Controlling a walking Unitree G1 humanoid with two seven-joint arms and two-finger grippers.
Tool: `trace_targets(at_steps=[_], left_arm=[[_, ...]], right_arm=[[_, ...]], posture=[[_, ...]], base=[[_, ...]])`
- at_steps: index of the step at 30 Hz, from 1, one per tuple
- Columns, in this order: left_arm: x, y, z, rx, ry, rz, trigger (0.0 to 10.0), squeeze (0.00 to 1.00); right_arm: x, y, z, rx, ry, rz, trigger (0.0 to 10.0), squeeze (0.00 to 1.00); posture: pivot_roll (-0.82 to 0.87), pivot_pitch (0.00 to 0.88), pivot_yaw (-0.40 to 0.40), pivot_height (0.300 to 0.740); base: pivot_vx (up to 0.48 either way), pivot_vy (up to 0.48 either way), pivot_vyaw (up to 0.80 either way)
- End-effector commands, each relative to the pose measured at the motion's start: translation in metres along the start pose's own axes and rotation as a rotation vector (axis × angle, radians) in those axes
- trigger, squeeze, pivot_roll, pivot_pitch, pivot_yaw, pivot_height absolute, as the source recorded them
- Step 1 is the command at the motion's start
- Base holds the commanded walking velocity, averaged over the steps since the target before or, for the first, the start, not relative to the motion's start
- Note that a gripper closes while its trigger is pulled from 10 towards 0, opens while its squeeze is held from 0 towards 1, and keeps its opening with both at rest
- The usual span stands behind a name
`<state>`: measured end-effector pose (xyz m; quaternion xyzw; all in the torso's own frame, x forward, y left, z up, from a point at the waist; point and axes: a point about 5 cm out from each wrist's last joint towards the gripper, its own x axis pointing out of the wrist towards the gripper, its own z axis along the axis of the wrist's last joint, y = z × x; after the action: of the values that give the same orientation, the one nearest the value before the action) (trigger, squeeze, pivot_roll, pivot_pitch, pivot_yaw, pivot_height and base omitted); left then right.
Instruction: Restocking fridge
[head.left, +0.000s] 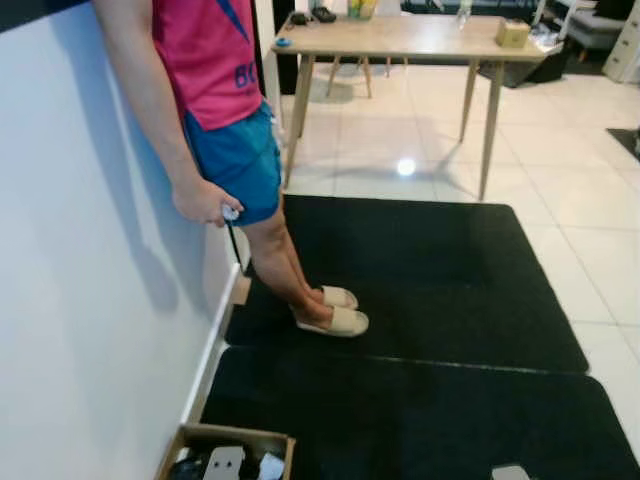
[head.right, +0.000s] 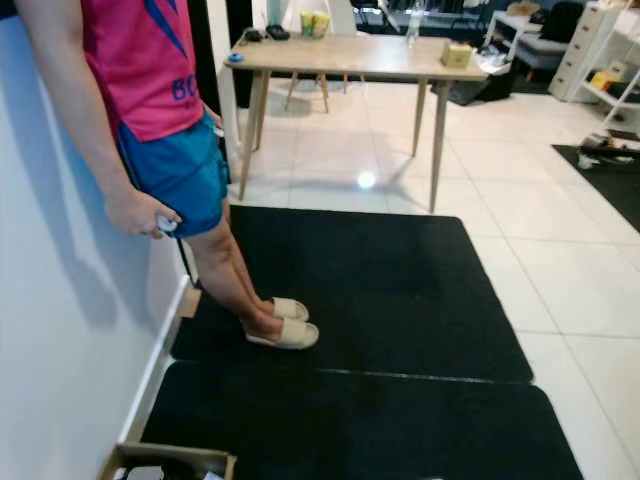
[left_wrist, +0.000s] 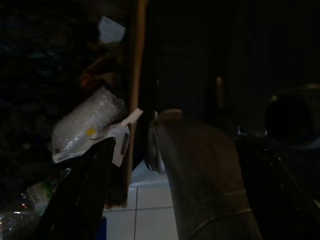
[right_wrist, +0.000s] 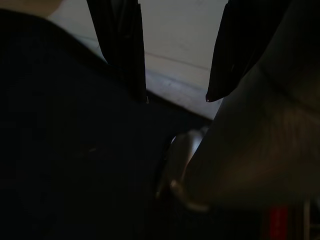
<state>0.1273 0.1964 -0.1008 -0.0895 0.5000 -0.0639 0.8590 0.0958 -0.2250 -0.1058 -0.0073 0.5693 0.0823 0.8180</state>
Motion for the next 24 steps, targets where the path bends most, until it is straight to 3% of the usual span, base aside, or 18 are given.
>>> trace_targets(at_steps=[1, 24], left_arm=[[0.0008, -0.0026, 0.0026, 0.014, -0.007, -0.031, 10.0, 0.00], [0.0012, -0.0044, 0.0018, 0.002, -0.008, -0.043, 10.0, 0.00]], right_arm=[[-0.0013, -0.0018, -0.0045, 0.008, 0.013, -0.004, 10.0, 0.00], [-0.0008, -0.0023, -0.0008, 0.000, 0.009, -0.001, 10.0, 0.00]], posture=[[-0.03, 0.000, 0.000, 0.740], [-0.03, 0.000, -0.006, 0.740]], base=[[0.000, -0.379, 0.00], [0.000, -0.470, 0.00]])
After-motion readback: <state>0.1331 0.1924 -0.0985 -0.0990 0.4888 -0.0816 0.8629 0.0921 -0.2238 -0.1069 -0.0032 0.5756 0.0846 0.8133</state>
